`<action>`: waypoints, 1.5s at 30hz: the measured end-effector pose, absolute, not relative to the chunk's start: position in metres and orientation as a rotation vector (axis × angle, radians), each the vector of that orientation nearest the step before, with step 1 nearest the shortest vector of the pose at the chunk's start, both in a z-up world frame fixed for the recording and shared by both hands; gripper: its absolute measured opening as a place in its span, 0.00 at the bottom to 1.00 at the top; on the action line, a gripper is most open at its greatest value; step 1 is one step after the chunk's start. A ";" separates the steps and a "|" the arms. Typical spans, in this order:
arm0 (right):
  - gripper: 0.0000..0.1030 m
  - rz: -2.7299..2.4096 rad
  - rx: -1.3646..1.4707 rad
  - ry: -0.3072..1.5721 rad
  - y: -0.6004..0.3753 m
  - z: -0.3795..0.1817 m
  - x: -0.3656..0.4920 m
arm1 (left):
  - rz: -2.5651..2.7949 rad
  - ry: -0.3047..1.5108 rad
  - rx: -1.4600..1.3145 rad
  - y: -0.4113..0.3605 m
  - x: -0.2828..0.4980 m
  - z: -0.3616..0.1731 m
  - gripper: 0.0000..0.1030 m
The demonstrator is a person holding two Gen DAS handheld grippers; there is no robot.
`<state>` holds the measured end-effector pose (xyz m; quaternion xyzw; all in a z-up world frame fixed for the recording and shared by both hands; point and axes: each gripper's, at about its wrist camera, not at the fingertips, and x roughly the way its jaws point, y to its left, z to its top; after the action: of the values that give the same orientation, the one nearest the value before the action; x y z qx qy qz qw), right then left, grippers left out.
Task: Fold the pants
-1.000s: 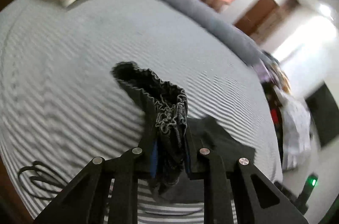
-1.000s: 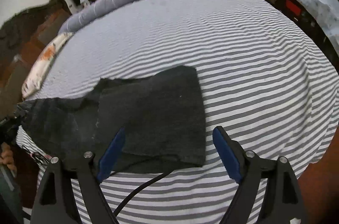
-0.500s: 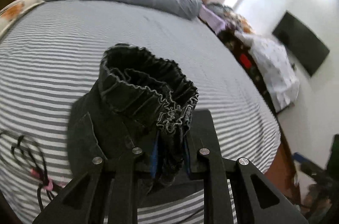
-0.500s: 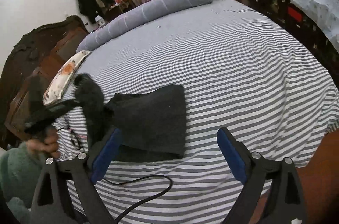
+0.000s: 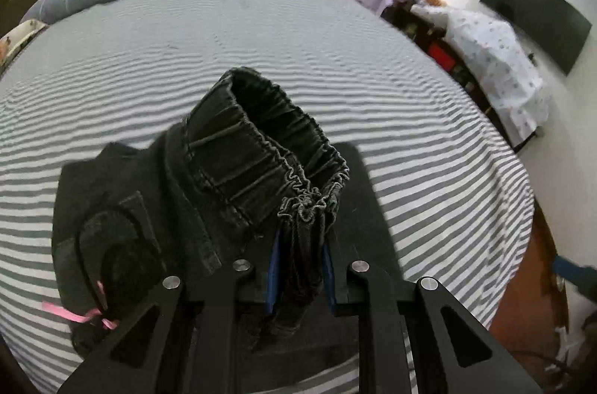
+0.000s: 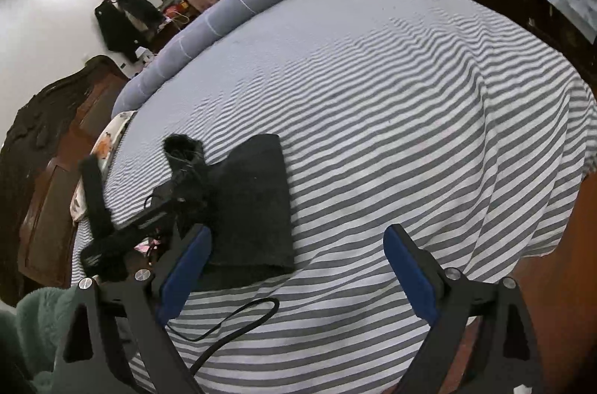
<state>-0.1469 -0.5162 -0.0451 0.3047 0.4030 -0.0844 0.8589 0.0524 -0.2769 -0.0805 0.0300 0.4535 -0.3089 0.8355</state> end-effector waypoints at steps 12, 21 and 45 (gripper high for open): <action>0.89 -0.232 0.684 0.882 -0.524 -0.063 -0.133 | -0.757 1.031 0.167 -0.324 0.050 -0.110 0.52; 0.89 -0.219 0.599 0.847 -0.505 -0.041 -0.125 | -0.740 0.983 -0.001 -0.233 0.053 -0.054 0.54; 0.51 -0.094 0.683 1.048 -0.425 -0.128 0.015 | -0.096 1.114 -0.070 0.000 0.095 -0.089 0.57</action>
<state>0.0147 -0.4254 -0.1276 0.3196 0.4904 -0.0439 0.8096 0.0952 -0.0001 -0.0885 -0.0332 0.5282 -0.0457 0.8472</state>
